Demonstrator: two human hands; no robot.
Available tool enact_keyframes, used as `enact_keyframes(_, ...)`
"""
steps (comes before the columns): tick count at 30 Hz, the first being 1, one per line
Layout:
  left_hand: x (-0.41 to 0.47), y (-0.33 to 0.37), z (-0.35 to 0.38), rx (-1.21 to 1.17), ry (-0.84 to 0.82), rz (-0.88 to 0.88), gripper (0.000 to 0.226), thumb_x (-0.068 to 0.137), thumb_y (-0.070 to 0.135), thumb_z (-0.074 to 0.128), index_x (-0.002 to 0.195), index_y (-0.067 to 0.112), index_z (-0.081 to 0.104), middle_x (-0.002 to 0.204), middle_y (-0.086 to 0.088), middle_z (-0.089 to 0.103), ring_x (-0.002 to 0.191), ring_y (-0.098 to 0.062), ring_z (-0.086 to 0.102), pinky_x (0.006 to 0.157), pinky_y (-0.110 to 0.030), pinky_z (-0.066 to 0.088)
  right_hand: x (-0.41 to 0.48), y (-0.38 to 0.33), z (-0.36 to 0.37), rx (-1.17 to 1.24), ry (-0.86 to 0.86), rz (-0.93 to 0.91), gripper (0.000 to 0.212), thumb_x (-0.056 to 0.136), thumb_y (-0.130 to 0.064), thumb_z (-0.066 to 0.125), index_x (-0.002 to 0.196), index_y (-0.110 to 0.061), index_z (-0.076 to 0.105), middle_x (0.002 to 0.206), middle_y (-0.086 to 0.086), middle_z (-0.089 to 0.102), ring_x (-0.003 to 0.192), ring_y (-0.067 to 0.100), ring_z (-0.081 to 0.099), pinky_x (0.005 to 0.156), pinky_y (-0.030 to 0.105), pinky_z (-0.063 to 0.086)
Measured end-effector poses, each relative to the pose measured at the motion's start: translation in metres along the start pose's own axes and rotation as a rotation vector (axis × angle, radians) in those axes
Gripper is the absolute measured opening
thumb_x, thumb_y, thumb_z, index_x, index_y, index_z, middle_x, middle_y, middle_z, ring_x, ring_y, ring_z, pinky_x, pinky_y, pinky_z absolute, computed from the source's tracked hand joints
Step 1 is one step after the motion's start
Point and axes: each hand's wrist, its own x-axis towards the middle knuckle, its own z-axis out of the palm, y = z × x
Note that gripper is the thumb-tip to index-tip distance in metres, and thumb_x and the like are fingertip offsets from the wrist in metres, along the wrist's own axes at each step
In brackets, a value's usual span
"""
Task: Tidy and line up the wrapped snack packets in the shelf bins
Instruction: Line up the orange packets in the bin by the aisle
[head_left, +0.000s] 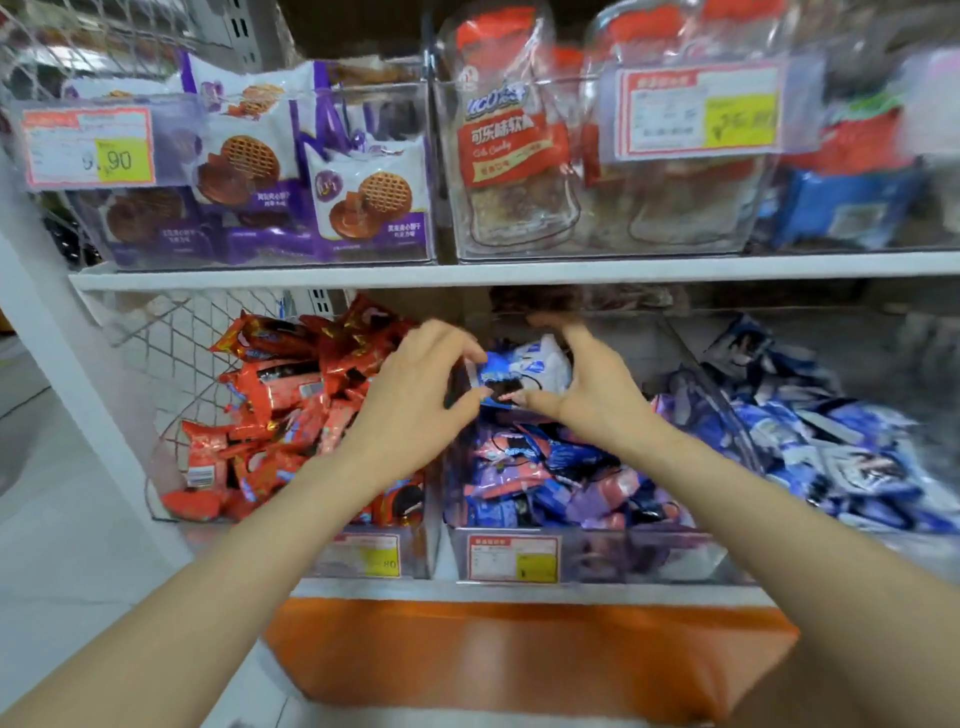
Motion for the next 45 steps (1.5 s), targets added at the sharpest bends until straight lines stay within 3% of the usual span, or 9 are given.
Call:
enact_keyframes(7, -0.008, 0.035, 0.029, -0.038, 0.086, 0.064, 0.020, 0.079, 0.014, 0.062, 0.098, 0.009, 0.061, 0.115, -0.008, 0.053, 0.106, -0.019, 0.046, 0.086, -0.019, 0.030, -0.032, 0.027, -0.072, -0.064, 0.250, 0.114, 0.046, 0.072, -0.029, 0.080, 0.099, -0.010, 0.048, 0.099, 0.012, 0.058, 0.090, 0.027, 0.054, 0.074, 0.040, 0.045)
enact_keyframes(11, -0.009, 0.037, 0.034, -0.051, 0.071, 0.062, 0.015, 0.081, 0.007, 0.067, 0.095, 0.010, 0.062, 0.116, -0.008, 0.052, 0.109, -0.019, 0.046, 0.086, -0.016, 0.028, -0.044, 0.066, -0.118, -0.282, 0.487, 0.311, 0.041, 0.080, -0.020, 0.071, 0.111, -0.004, 0.048, 0.109, 0.019, 0.054, 0.099, 0.036, 0.053, 0.078, 0.039, 0.040)
enact_keyframes(14, -0.011, 0.040, 0.039, -0.060, 0.047, 0.032, 0.011, 0.082, 0.006, 0.066, 0.092, 0.010, 0.062, 0.118, -0.007, 0.051, 0.112, -0.019, 0.045, 0.088, -0.020, 0.031, -0.053, 0.105, -0.132, -0.408, 0.081, 0.506, 0.051, 0.087, -0.014, 0.063, 0.133, -0.004, 0.044, 0.131, 0.022, 0.049, 0.117, 0.037, 0.050, 0.091, 0.040, 0.039)
enact_keyframes(16, -0.013, 0.042, 0.041, -0.075, 0.026, 0.005, 0.010, 0.083, 0.006, 0.065, 0.092, 0.010, 0.062, 0.119, -0.006, 0.050, 0.115, -0.018, 0.045, 0.088, -0.027, 0.036, -0.059, 0.115, -0.130, -0.415, -0.132, 0.526, 0.062, 0.085, -0.014, 0.067, 0.140, -0.008, 0.041, 0.141, 0.018, 0.045, 0.125, 0.032, 0.047, 0.100, 0.037, 0.037)
enact_keyframes(20, -0.014, 0.044, 0.041, -0.079, 0.011, -0.033, 0.009, 0.085, 0.009, 0.062, 0.094, 0.012, 0.062, 0.122, -0.003, 0.048, 0.119, -0.016, 0.042, 0.087, -0.032, 0.038, -0.050, 0.097, -0.123, -0.401, 0.046, 0.431, 0.056, 0.084, -0.023, 0.069, 0.135, -0.012, 0.048, 0.134, 0.016, 0.052, 0.119, 0.032, 0.051, 0.095, 0.037, 0.042)
enact_keyframes(27, -0.016, 0.036, 0.039, -0.030, 0.009, -0.048, 0.010, 0.086, 0.011, 0.062, 0.096, 0.010, 0.062, 0.123, -0.003, 0.048, 0.118, -0.018, 0.042, 0.090, -0.025, 0.033, -0.038, 0.037, -0.090, -0.291, 0.048, 0.132, 0.043, 0.088, -0.023, 0.065, 0.129, -0.014, 0.055, 0.128, 0.011, 0.056, 0.121, 0.027, 0.048, 0.096, 0.029, 0.035)
enact_keyframes(37, -0.017, 0.009, -0.010, 0.040, 0.210, -0.157, 0.010, 0.082, 0.005, 0.063, 0.091, 0.010, 0.062, 0.099, -0.004, 0.057, 0.098, -0.023, 0.054, 0.080, -0.032, 0.040, -0.020, 0.012, -0.046, -0.217, -0.047, -0.007, 0.029, 0.087, -0.019, 0.065, 0.116, -0.019, 0.064, 0.113, 0.006, 0.062, 0.103, 0.021, 0.058, 0.087, 0.030, 0.044)
enact_keyframes(43, -0.042, -0.038, -0.038, 0.159, 0.159, -0.288, 0.016, 0.082, 0.005, 0.064, 0.097, 0.011, 0.063, 0.099, -0.005, 0.061, 0.100, -0.026, 0.052, 0.081, -0.034, 0.035, -0.015, -0.006, 0.000, -0.193, -0.196, -0.113, 0.027, 0.087, -0.016, 0.063, 0.114, -0.018, 0.065, 0.109, 0.006, 0.061, 0.098, 0.022, 0.059, 0.089, 0.037, 0.045)
enact_keyframes(45, -0.045, -0.048, -0.039, 0.191, 0.084, -0.227, 0.022, 0.080, 0.008, 0.067, 0.101, 0.013, 0.064, 0.103, -0.004, 0.063, 0.101, -0.026, 0.053, 0.083, -0.034, 0.035, -0.013, -0.012, 0.011, -0.187, -0.234, -0.145, 0.027, 0.088, -0.017, 0.062, 0.115, -0.018, 0.064, 0.111, 0.005, 0.060, 0.098, 0.021, 0.058, 0.089, 0.038, 0.045)
